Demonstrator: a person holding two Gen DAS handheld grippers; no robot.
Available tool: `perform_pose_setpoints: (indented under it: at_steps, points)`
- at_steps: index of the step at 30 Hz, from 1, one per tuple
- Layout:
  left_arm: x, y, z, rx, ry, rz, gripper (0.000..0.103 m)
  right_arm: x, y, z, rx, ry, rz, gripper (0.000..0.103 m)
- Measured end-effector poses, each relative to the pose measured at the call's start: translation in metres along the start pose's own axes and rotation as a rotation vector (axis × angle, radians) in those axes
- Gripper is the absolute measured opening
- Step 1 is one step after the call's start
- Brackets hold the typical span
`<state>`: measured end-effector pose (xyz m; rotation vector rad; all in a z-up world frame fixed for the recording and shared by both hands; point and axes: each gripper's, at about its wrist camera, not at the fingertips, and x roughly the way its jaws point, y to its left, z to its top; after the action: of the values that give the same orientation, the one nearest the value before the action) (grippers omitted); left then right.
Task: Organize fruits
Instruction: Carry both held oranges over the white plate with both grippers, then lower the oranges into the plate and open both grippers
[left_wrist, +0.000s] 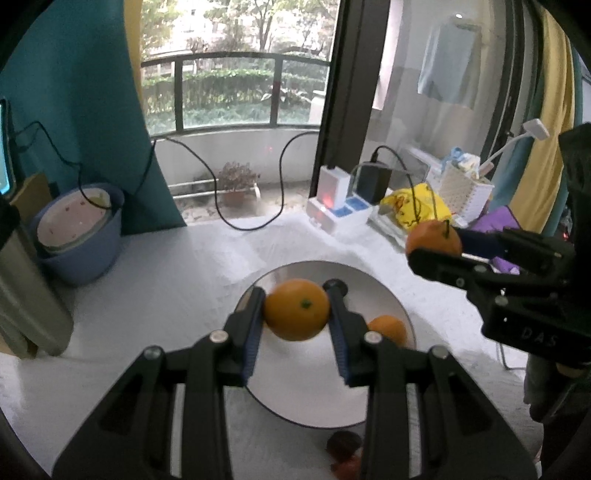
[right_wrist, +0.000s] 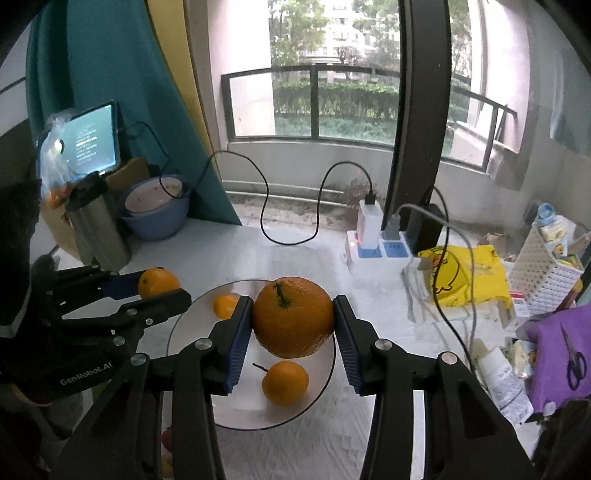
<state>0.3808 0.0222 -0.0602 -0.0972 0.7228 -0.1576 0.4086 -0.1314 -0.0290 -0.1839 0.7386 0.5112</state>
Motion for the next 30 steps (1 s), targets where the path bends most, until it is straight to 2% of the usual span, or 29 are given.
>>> perform_pose_setpoints:
  at_steps: [15,30]
  points:
    - [0.05,0.015,-0.017,-0.03,0.107,-0.001,0.035,0.064,-0.012,-0.019,0.041,0.101,0.051,0.046]
    - [0.071,0.015,-0.027,-0.026,0.186,0.015,0.035,0.088,-0.011,-0.033,0.045,0.148,0.058,0.046]
